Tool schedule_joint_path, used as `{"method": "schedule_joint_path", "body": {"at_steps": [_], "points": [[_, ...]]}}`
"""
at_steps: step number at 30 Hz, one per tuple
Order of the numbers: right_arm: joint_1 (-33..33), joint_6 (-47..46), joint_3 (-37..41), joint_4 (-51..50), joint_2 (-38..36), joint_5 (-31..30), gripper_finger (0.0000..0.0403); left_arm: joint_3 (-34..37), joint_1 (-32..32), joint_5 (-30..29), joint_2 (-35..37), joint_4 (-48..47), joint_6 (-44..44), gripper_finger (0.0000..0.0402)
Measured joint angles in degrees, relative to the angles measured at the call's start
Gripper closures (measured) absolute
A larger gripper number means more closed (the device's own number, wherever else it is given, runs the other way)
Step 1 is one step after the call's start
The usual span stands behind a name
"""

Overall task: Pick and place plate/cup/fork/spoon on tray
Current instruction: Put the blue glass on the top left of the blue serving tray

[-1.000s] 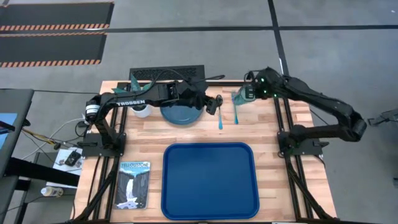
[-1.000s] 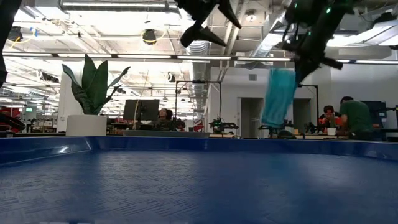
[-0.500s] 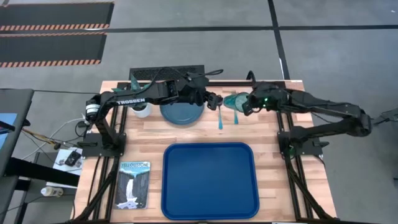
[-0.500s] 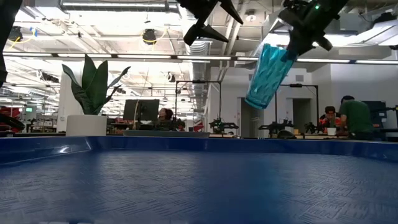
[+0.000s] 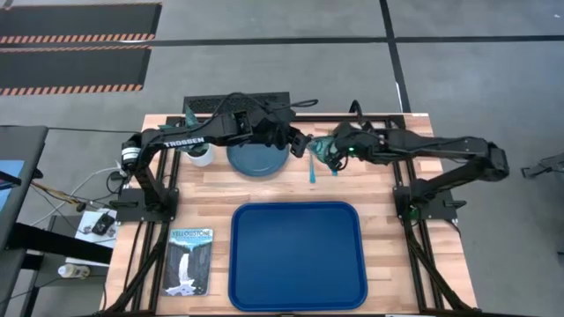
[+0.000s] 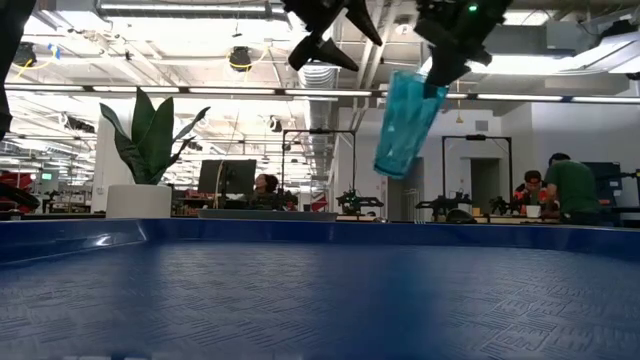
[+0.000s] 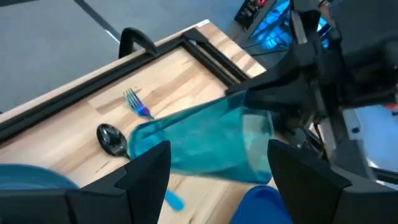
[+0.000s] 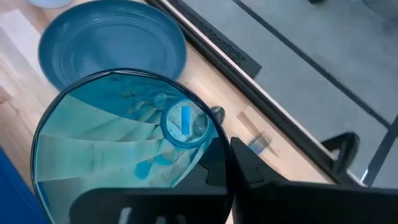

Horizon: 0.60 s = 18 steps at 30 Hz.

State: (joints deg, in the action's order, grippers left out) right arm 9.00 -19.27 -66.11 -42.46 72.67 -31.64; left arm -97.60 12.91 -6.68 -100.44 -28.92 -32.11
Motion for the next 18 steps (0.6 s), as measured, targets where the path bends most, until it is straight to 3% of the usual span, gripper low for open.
{"method": "schedule_joint_path", "body": {"at_steps": [18], "points": [[-2.4, 11.6, -13.6, 2.1, 10.6, 0.2, 0.0390, -0.1, -0.2, -0.2, 0.1, -8.9, 4.7, 0.0149]]}}
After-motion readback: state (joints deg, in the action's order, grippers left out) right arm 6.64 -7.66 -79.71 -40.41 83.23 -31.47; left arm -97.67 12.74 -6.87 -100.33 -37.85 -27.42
